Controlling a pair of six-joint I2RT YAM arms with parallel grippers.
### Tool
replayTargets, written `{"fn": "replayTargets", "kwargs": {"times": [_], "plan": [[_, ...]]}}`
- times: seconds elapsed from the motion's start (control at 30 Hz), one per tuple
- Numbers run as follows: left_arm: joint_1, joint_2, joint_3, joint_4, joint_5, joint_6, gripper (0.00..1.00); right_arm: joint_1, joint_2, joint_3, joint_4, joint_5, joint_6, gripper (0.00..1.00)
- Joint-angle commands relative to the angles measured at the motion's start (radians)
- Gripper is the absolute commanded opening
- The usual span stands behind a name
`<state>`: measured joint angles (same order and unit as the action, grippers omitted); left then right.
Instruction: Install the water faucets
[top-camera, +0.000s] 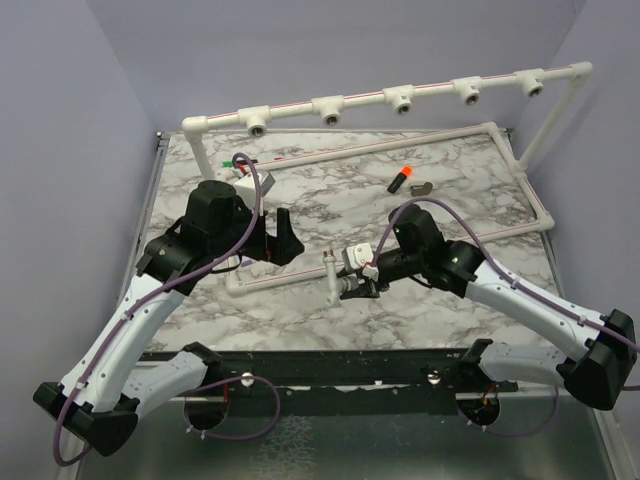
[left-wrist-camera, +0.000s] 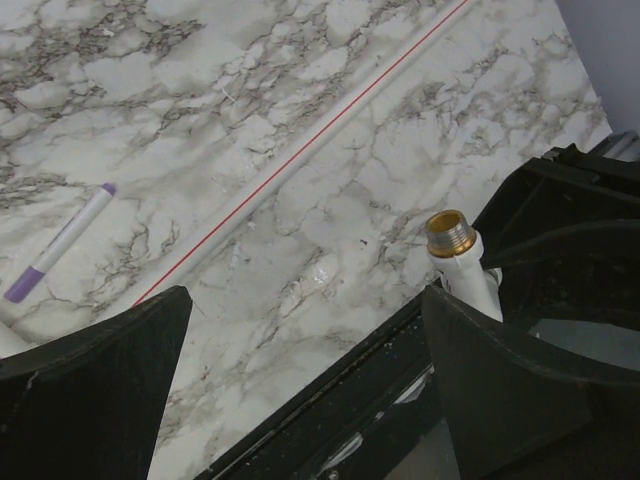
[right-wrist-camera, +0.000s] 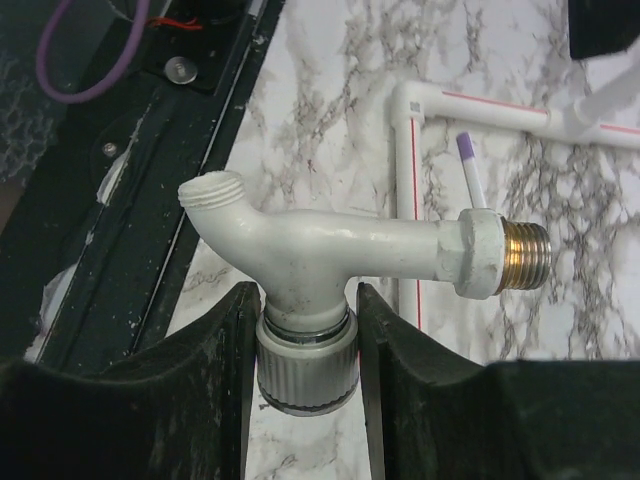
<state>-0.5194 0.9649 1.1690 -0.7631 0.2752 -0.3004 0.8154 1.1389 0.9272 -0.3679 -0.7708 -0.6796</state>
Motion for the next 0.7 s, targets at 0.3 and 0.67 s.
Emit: {"fn": "replayTargets", "kwargs": {"times": [0.3,0.67], "plan": [[-0.002,0.009,-0.032,-0.03,0.389,-0.043,0.98,0.097,0.153,0.188,-0.259,-0.083,-0.477,0.0],[-0.005,0.012,-0.137,0.026,0.626,-0.089,0.8,0.198,0.2,0.255,-0.297,0.119,-0.643,0.0]]}}
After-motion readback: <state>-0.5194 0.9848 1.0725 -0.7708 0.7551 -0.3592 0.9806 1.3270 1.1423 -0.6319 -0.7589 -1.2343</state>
